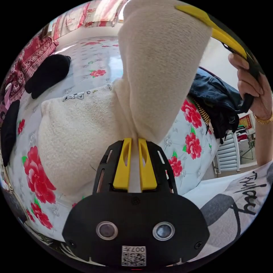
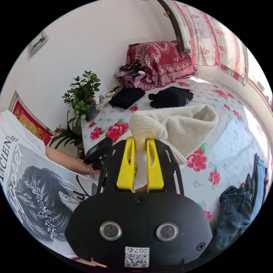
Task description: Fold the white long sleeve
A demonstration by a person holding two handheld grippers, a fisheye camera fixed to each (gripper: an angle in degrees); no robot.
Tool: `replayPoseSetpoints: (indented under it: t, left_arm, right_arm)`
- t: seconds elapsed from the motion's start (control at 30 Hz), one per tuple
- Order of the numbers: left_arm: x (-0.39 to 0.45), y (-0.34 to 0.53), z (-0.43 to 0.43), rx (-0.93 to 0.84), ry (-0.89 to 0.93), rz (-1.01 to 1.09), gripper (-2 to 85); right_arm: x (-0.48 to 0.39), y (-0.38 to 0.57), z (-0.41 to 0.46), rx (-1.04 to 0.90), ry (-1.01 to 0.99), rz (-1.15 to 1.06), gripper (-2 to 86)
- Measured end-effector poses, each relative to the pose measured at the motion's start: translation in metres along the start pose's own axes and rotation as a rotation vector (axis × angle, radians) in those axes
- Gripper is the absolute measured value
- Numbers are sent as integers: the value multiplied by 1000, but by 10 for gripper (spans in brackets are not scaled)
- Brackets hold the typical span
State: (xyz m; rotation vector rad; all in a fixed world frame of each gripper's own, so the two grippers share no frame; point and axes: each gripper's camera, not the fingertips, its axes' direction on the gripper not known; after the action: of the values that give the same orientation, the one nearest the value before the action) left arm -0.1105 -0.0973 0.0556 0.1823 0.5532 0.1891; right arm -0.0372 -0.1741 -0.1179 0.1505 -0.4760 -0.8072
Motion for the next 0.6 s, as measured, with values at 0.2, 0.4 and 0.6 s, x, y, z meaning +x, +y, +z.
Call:
replayPoseSetpoints:
  t: [0.2,0.4,0.6]
  left_arm:
    - [-60,100,-46,21,6,-260,73]
    - [-119,146,-74,135,129,-525,98]
    - [-154,132,-61,108,224,-522,133]
  right_arm:
    - [-103,-36,208,-368,-66,-275,54]
    - [-129,-32,233,-306,-139,-235,67]
    - [-62,1,137,-5,-253,98,75]
